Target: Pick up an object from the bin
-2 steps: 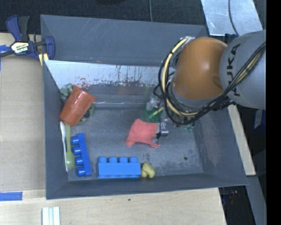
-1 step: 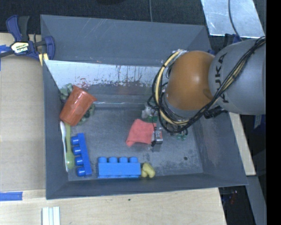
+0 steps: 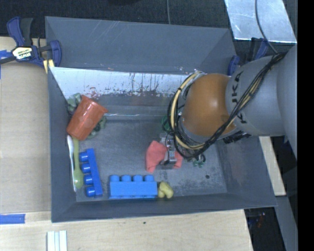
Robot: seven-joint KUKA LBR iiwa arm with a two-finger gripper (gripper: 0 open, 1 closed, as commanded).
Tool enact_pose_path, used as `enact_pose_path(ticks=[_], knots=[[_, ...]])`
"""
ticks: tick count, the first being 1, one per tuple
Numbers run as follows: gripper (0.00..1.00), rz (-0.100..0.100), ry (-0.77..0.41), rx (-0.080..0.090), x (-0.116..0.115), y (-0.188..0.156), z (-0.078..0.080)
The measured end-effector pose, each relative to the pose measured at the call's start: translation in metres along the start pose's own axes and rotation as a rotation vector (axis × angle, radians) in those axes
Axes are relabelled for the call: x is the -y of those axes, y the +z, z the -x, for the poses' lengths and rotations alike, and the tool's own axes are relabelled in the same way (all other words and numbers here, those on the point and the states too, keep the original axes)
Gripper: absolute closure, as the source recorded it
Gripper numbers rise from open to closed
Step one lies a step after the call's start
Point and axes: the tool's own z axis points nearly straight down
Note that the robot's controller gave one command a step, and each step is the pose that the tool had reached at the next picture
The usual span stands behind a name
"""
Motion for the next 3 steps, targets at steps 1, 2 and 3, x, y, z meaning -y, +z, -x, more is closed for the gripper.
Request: enact_pose_path(ticks=[1,2,3], knots=[[1.00,0.000,0.000,0.000,0.000,0.000,0.000],[1.00,0.001,0.169,-0.001,0.001,0.001,0.011],[1.00,-0.002,0.239,-0.006,-0.007,-0.060,-0.011]])
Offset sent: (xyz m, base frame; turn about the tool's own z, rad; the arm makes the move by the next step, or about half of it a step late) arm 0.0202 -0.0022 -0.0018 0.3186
